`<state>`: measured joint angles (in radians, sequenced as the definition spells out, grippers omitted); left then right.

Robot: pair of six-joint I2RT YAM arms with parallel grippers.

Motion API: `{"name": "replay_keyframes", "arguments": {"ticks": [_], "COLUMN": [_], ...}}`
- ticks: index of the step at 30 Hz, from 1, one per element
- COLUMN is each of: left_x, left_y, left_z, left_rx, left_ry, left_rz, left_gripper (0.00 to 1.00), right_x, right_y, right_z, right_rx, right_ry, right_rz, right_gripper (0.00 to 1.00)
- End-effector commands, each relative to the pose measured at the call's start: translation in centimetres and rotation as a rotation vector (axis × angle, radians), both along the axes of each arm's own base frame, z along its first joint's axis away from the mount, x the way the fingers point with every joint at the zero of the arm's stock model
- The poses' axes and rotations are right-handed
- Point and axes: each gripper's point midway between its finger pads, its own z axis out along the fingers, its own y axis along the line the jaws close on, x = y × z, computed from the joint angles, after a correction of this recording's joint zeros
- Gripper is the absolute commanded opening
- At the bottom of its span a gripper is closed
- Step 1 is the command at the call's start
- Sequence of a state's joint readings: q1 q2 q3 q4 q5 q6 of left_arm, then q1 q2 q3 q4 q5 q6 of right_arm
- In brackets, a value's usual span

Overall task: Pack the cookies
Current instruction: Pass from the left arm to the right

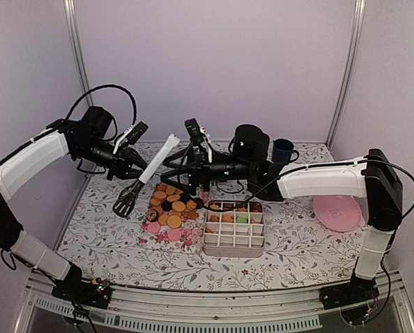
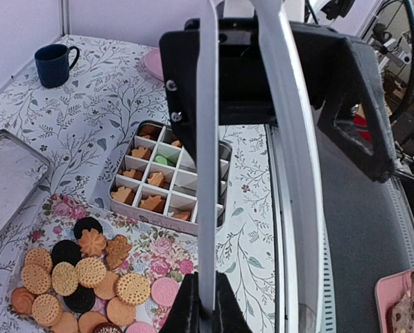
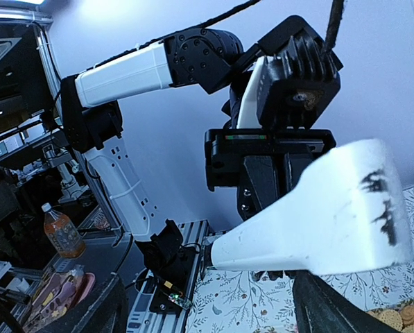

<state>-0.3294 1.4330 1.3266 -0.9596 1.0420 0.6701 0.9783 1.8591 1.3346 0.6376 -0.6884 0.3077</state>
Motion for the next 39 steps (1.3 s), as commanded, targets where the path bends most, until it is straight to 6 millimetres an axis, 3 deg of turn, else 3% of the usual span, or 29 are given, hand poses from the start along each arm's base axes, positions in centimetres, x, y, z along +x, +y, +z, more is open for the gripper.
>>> {"name": "replay_keyframes", "arguments": {"ticks": [1, 16, 30, 34, 39], "left_x": [-1.7, -2.4, -2.5, -2.5, -2.4], "left_y": [-0.7, -1.4, -1.5, -1.5, -1.5], "left_z": [1.1, 0.5, 0.0, -0.1, -0.1], "left_rx": [-0.035, -0.032, -0.021, -0.02, -0.017], "left_ry": [-0.013, 0.011, 0.024, 0.028, 0.026], "left_rz": [-0.054, -0.076, -0.075, -0.07, -0.063], "left_gripper": [0.0, 0.0, 0.0, 0.0, 0.0], "right_x": [0.2, 2.3, 3.4, 4.0, 3.1], "right_y": [1.0, 2.8, 3.7, 2.9, 1.8], "right_z": [-0.1, 0.2, 0.6, 0.6, 1.6], "right_rx": [0.012, 0.062, 0.091, 0.114, 0.184], "right_ry": [0.003, 0.043, 0.027, 0.051, 0.086], "right_rz": [0.054, 0.024, -0.066, -0.077, 0.025], "right_gripper": [0.81, 0.69, 0.72, 0.71, 0.67]}}
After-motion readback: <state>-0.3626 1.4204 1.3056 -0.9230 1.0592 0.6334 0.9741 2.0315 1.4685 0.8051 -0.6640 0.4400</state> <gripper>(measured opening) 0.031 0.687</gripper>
